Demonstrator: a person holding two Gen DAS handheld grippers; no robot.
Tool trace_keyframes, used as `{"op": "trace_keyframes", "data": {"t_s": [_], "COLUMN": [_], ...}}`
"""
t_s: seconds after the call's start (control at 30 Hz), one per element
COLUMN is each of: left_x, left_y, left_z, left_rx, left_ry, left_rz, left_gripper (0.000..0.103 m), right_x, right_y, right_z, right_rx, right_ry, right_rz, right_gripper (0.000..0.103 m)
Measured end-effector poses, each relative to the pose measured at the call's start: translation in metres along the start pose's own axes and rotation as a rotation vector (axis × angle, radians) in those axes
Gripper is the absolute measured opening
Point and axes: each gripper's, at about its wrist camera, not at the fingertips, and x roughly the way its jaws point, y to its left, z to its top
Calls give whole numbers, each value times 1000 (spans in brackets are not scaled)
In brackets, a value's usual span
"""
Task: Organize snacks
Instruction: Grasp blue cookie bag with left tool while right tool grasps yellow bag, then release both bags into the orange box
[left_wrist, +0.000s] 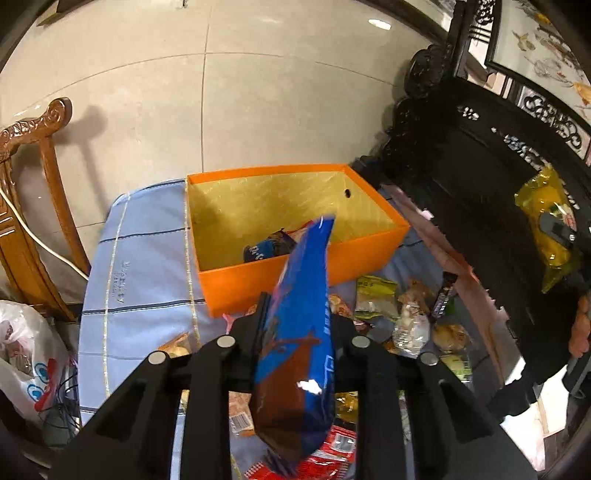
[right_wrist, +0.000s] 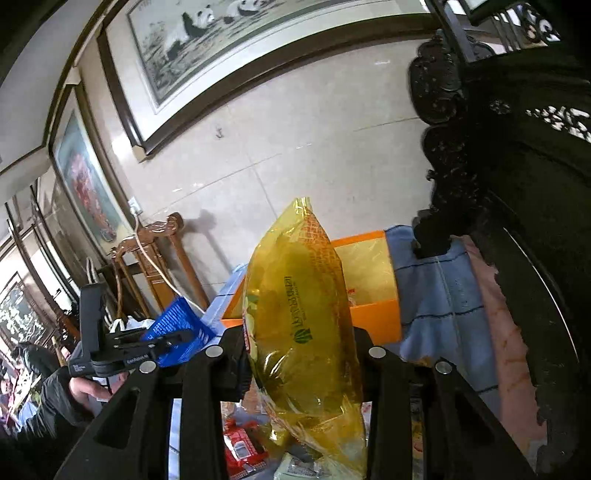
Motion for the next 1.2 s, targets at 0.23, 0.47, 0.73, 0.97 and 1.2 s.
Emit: {"op": "trace_keyframes", "data": {"t_s": [0.23,0.47,0.73,0.97,1.2], "left_x": [29,23,37,91,107], "left_y": [1,0,-5,-5,20], "left_z": [-24,-10,87,148,128], "left_rx": [-14,-12,29,11,-77], "left_ry": [85,47,-35,-83,28], "left_rz": [-35,-25,20,210,207], "left_gripper": [22,22,22,99,99], "right_x": [-6,0,104,200,175], "right_y": [-6,-4,8,4,-9], "right_z": [-13,0,87,127,101], "right_rx": [70,57,-31,-61,-115], "right_ry": [17,13,50,158,190], "right_rz": [45,3,19,-91,-183], "right_gripper": [36,36,36,100,100]}}
